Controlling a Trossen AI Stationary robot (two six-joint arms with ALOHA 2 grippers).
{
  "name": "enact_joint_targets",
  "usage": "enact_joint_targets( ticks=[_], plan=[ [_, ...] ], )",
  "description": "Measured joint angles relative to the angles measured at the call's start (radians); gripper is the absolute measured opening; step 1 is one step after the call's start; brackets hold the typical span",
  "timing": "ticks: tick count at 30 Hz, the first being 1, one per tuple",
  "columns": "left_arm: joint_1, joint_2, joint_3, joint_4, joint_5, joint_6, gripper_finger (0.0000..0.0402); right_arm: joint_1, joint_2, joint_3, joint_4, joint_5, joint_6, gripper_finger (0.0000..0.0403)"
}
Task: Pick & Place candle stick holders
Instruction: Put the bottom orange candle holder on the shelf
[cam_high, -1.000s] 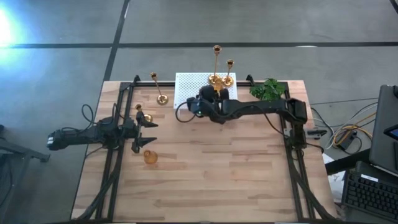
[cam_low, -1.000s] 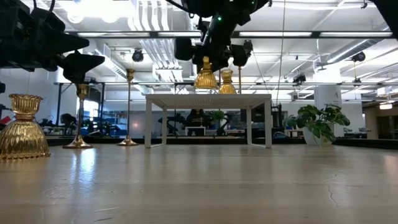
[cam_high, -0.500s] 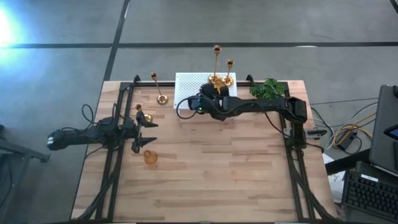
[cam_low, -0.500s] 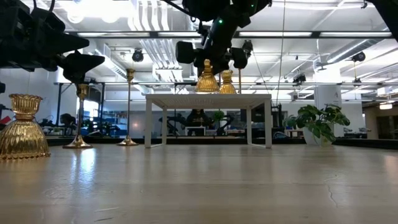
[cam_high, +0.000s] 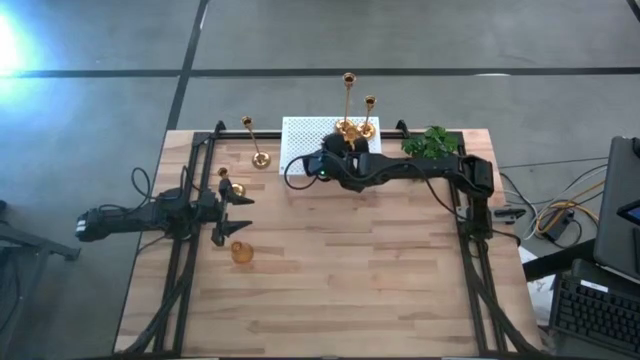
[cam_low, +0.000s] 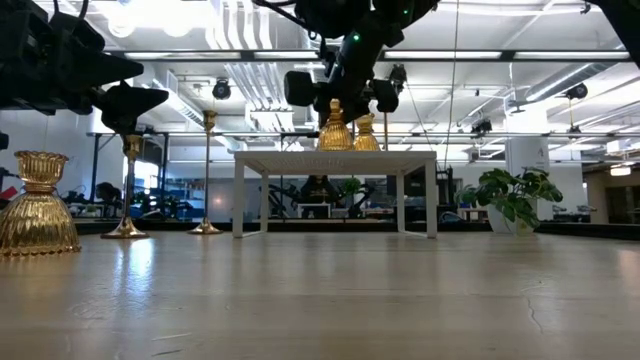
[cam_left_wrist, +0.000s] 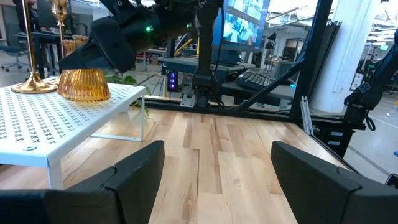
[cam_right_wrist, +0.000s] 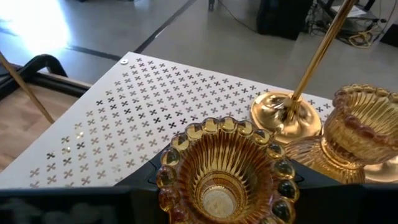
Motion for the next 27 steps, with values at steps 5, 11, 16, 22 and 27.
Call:
enact_joint_targets(
  ticks=[5, 11, 16, 22, 27],
  plan=[
    [0.0, 0.0, 0.0, 0.0, 0.0, 0.0, 0.03, -0.003, 0.0, 0.0, 0.001, -0.001, -0.026, 0.0132],
    [0.0, 0.0, 0.0, 0.0, 0.0, 0.0, 0.03, -0.01, 0.0, -0.009, 0.006, -0.034, -0.026, 0.0132],
    [0.0, 0.0, 0.0, 0.0, 0.0, 0.0, 0.0301, -0.013, -0.002, -0.035, 0.049, -0.035, -0.025, 0.0132],
    [0.0, 0.0, 0.0, 0.0, 0.0, 0.0, 0.0301, -0.015, -0.003, -0.063, 0.101, -0.038, -0.026, 0.0132],
    [0.0, 0.0, 0.0, 0.0, 0.0, 0.0, 0.03, -0.015, -0.003, -0.065, 0.101, -0.038, -0.024, 0.0131]
  ],
)
